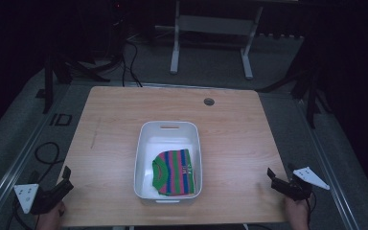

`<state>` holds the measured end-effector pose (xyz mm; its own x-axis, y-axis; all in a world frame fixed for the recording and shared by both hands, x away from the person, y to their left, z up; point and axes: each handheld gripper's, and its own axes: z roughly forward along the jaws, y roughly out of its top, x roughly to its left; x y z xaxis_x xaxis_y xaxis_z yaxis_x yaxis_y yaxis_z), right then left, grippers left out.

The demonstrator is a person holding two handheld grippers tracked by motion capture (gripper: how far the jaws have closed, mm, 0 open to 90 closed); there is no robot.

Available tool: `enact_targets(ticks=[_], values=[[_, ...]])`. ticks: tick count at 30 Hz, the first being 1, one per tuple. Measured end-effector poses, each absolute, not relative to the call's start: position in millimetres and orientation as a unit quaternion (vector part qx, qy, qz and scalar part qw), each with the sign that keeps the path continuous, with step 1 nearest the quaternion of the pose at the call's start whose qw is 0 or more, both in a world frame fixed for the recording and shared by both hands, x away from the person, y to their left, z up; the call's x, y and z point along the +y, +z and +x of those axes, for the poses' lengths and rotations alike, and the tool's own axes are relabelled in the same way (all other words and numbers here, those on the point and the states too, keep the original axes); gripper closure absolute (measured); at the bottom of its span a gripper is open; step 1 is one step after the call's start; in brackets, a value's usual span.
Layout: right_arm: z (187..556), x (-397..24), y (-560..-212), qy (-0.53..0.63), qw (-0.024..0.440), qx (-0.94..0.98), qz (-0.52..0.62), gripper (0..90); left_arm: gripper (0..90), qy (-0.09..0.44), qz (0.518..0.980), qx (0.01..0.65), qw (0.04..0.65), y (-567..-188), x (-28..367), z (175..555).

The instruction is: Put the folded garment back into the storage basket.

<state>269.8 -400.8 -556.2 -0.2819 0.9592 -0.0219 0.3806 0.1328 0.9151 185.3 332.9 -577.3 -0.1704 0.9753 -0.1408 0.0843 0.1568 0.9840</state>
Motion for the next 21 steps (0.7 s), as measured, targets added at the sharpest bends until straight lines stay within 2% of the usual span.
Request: enact_targets(ticks=[14,21], values=[[266.0,-404.0,-558.5,0.448,0.350,0.652,0.501,12.3,2.3,0.477,0.443,0.597,0.469,-577.4,332.6,184.7],[269.0,-409.3,-558.8,0.445,0.340,0.640,0.526,12.5,2.3,0.480,0.443,0.596,0.467,-577.4,331.8,184.6]])
